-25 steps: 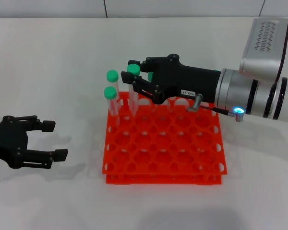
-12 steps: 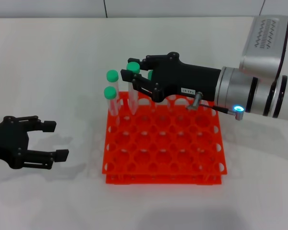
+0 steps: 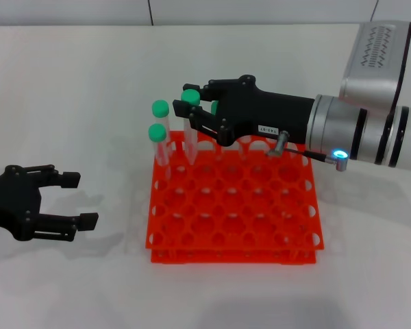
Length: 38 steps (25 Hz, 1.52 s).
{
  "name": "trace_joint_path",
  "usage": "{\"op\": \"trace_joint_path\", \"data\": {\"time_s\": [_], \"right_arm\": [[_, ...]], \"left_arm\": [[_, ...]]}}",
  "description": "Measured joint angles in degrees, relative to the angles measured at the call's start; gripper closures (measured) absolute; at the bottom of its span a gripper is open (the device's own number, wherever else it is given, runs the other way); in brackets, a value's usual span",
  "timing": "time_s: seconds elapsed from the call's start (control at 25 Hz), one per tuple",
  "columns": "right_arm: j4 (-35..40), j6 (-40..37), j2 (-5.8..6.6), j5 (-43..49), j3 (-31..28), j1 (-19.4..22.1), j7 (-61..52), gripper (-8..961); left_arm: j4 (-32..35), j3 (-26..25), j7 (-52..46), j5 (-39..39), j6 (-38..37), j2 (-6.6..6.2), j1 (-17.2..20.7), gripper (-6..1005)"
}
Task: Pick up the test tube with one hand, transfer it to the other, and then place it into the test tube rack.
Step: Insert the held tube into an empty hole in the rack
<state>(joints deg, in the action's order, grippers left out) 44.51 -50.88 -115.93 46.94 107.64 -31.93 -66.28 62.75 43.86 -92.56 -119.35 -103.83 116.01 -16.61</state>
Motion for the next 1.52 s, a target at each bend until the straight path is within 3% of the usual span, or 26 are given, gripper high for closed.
{"op": "trace_joint_path", "data": {"time_s": [1.52], "right_arm": [[-0.9, 0.9, 0.0, 0.2, 1.2, 0.2, 0.0, 653]], "left_arm": [[-1.3, 0.2, 0.2, -2.5, -0.3, -0.11, -0.2, 108]]}}
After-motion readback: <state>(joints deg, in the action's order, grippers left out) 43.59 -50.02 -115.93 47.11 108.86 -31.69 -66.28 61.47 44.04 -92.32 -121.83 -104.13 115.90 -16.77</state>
